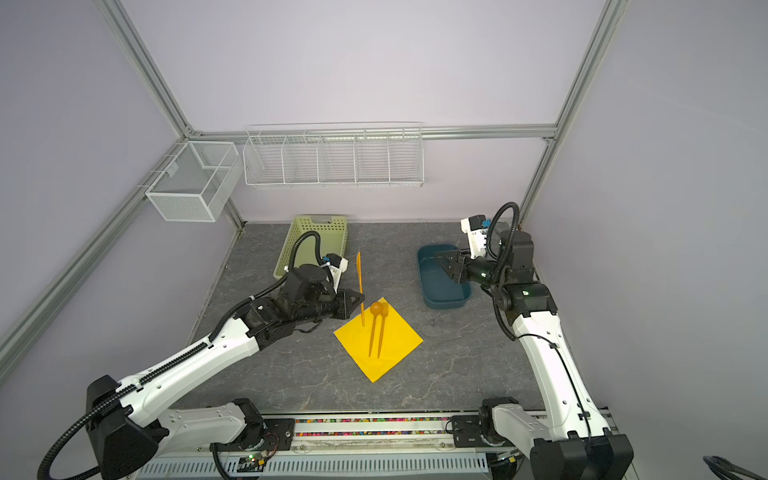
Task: Place the utensils on the paper napkin and roll it up
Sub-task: 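Open the right gripper and draw it back while the left gripper keeps the knife, then lower the knife with the left gripper onto the napkin beside the fork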
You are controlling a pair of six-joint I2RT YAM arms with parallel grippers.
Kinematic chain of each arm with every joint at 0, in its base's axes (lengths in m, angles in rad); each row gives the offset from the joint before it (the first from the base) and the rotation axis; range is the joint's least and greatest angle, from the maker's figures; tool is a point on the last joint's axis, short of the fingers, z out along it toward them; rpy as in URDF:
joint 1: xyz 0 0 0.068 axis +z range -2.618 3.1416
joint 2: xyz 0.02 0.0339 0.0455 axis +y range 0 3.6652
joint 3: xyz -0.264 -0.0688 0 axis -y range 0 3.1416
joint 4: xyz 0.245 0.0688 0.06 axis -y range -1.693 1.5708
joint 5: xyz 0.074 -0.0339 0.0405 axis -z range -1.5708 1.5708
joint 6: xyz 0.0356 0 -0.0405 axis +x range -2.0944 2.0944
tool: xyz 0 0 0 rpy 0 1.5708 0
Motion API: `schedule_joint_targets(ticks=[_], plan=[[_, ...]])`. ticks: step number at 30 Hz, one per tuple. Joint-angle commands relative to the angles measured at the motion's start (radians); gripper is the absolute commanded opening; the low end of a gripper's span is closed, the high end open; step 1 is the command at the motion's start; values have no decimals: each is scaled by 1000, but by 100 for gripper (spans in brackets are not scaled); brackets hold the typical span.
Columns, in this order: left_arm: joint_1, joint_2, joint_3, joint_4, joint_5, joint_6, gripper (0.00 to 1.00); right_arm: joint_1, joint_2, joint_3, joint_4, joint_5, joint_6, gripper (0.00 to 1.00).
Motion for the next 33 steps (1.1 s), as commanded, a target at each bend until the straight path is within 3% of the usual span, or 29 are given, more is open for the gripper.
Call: schedule_joint_targets(ticks=[1, 10, 17, 33], plan=[[-57, 57, 18, -55, -144, -85, 0, -30, 3, -23, -31, -37, -62, 35], [-154, 238, 69, -47, -194, -142, 0, -58, -49, -58, -18, -37, -77, 33], [-198, 418, 244, -242, -231, -177, 3, -58, -88, -73, -9, -35, -70, 33], [-203, 680, 452, -380, -113, -141, 2, -58, -162, -89, -16, -14, -79, 33]])
